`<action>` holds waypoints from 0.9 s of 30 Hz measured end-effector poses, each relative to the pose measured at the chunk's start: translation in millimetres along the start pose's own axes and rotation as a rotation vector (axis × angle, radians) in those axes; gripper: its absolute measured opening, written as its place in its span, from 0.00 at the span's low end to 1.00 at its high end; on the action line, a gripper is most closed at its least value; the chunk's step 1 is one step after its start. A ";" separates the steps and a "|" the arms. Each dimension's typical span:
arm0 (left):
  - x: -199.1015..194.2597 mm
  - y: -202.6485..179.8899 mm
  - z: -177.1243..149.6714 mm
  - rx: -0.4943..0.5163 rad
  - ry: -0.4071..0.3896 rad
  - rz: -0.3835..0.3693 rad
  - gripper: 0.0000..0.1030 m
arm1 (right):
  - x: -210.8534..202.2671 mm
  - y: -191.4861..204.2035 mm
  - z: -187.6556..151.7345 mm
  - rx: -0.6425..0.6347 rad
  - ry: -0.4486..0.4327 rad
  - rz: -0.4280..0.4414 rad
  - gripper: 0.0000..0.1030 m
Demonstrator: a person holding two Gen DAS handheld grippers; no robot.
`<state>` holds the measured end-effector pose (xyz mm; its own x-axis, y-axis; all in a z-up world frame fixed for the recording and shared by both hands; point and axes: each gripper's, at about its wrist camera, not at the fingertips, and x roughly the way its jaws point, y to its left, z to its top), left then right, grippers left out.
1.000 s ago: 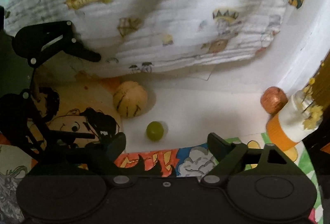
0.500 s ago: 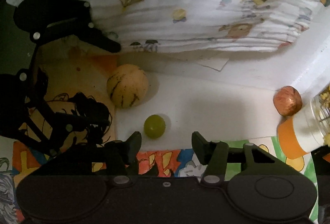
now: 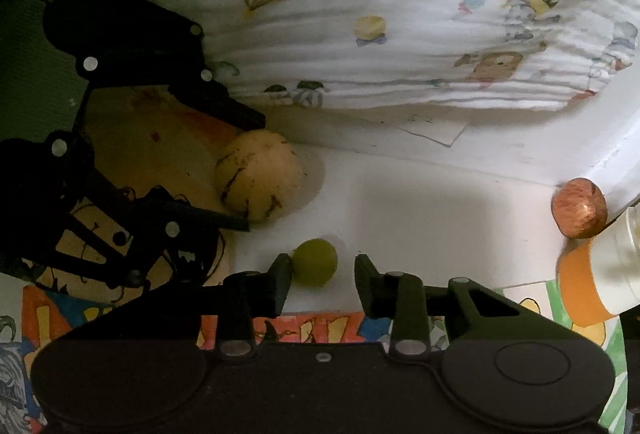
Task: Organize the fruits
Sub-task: 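Close the left gripper on the striped melon while the right grasps the green grape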
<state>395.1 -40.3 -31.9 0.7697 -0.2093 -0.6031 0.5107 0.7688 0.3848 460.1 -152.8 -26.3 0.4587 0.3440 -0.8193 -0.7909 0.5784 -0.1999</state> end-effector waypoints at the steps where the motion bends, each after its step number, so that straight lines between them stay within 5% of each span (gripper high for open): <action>1: 0.3 0.5 0.0 -0.002 0.001 0.000 0.58 | 0.4 0.5 -0.1 0.003 -0.002 0.001 0.30; 27: 8.2 1.2 4.7 -0.057 0.023 -0.001 0.59 | -12.9 -11.1 -18.0 0.163 0.004 -0.058 0.25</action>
<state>403.8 -44.0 -33.1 0.7597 -0.1967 -0.6199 0.4885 0.8018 0.3442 455.7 -177.0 -23.2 0.5000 0.3039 -0.8110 -0.6870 0.7094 -0.1577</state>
